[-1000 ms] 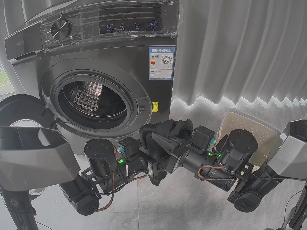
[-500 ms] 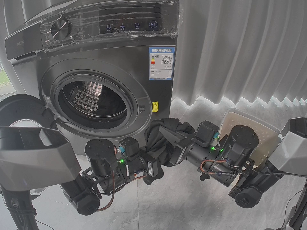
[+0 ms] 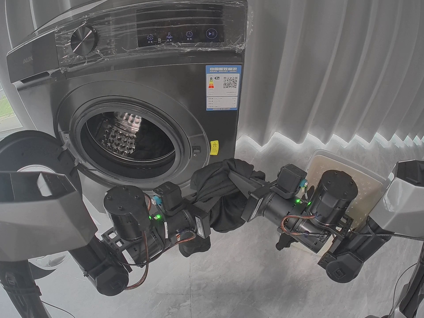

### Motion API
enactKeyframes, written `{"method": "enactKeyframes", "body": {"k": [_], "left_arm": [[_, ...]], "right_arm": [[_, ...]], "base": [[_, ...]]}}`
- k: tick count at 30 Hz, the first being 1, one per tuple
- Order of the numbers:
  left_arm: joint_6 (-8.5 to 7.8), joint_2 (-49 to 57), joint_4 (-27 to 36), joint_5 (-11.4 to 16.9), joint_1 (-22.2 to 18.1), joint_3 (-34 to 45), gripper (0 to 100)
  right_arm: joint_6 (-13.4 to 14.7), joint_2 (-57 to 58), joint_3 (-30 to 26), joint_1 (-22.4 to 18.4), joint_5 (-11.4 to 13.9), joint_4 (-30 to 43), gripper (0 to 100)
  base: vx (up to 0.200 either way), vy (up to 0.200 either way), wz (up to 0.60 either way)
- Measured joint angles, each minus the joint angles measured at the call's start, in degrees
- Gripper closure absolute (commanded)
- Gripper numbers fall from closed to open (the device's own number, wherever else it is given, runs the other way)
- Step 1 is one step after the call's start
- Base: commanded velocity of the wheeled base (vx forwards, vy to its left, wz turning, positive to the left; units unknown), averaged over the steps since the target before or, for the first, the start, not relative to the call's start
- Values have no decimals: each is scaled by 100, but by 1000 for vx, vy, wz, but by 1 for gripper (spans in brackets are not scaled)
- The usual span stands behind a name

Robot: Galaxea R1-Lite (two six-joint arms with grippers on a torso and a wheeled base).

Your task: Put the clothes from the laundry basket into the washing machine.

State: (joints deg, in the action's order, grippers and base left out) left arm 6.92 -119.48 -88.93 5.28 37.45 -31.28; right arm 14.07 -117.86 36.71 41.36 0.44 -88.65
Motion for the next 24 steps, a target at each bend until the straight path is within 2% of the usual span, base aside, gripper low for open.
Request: {"method": "enactKeyframes", "body": {"k": [11,12,20,24], "left_arm": [[0,88,2,-6,-44,-11,100],[0,90,2,-6,-44,-13,100],[11,93,-5,-20,-60,-9,100],[11,99,-5,-16,-88,11,100]], "right_arm": [[2,-26,-18,-49,-1,-4,100],[2,-26,-22,-44,-1,-4,0],[16,85,-94,17,-20,7,0],[-1,341,-435,23,-15,9,0]], "base": [[0,0,0],[0,0,0],[0,0,0],[0,0,0]]}}
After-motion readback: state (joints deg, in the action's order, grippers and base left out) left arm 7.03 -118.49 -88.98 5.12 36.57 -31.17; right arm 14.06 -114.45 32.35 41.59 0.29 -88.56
